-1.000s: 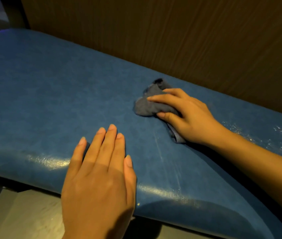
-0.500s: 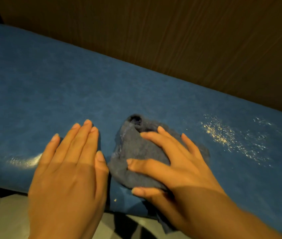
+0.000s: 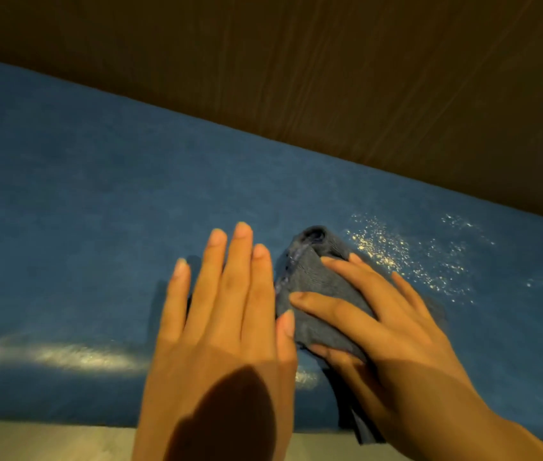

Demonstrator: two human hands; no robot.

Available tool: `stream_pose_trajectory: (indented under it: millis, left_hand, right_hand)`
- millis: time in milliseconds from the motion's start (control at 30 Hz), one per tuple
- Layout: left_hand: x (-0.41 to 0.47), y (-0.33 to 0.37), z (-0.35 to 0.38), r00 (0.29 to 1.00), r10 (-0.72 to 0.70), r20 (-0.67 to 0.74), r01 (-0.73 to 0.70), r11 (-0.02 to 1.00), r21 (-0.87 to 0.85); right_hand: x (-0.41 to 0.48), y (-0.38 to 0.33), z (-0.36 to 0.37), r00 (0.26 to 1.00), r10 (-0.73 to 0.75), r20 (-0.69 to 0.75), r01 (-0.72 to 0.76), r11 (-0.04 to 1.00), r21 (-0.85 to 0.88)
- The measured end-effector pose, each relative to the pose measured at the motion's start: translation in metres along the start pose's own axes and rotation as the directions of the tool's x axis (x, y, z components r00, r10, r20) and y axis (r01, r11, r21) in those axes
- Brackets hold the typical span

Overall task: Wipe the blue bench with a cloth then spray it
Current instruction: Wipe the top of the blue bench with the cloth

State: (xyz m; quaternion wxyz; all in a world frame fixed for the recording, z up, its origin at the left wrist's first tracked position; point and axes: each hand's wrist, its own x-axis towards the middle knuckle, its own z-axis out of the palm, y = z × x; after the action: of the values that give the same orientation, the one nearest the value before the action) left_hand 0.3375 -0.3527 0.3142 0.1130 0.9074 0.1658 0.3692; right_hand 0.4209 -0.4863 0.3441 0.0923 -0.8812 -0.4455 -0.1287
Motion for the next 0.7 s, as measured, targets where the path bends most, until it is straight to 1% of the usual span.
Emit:
stream_pose_trajectory:
  millis: [67, 133, 200, 300, 467, 600, 700]
  left_hand:
    - [-0.001, 0.002, 0.010, 1.000, 0.005, -0.025, -0.004, 0.999, 0.043]
    - [-0.004, 0.001, 0.016, 1.000, -0.002, -0.018, 0.004, 0.994, 0.108]
    - [-0.004, 0.002, 0.017, 0.999, -0.027, 0.037, 0.021, 0.988, 0.150]
    - [-0.003, 0.004, 0.014, 0.987, -0.071, 0.147, 0.048, 0.986, 0.157]
    - [0.001, 0.003, 0.011, 0.968, -0.074, 0.239, 0.038, 0.988, 0.151]
    - [0.000, -0.001, 0.009, 0.961, -0.056, 0.269, 0.017, 0.989, 0.145]
    - [0.000, -0.003, 0.008, 0.952, -0.054, 0.301, 0.011, 0.990, 0.141]
  right_hand:
    - [0.009, -0.002, 0.003, 0.999, 0.035, -0.001, -0.035, 0.999, 0.023]
    - [0.021, -0.003, 0.005, 0.997, 0.069, 0.045, -0.073, 0.993, 0.088]
    - [0.037, -0.004, 0.008, 0.991, 0.078, 0.109, -0.095, 0.983, 0.156]
    - [0.066, -0.003, 0.010, 0.985, 0.056, 0.165, -0.084, 0.983, 0.165]
    - [0.125, 0.005, 0.028, 0.987, 0.055, 0.148, -0.072, 0.990, 0.117]
    - [0.169, 0.028, 0.042, 0.990, 0.071, 0.121, -0.088, 0.986, 0.140]
    - [0.192, 0.053, 0.046, 0.985, 0.107, 0.135, -0.127, 0.981, 0.149]
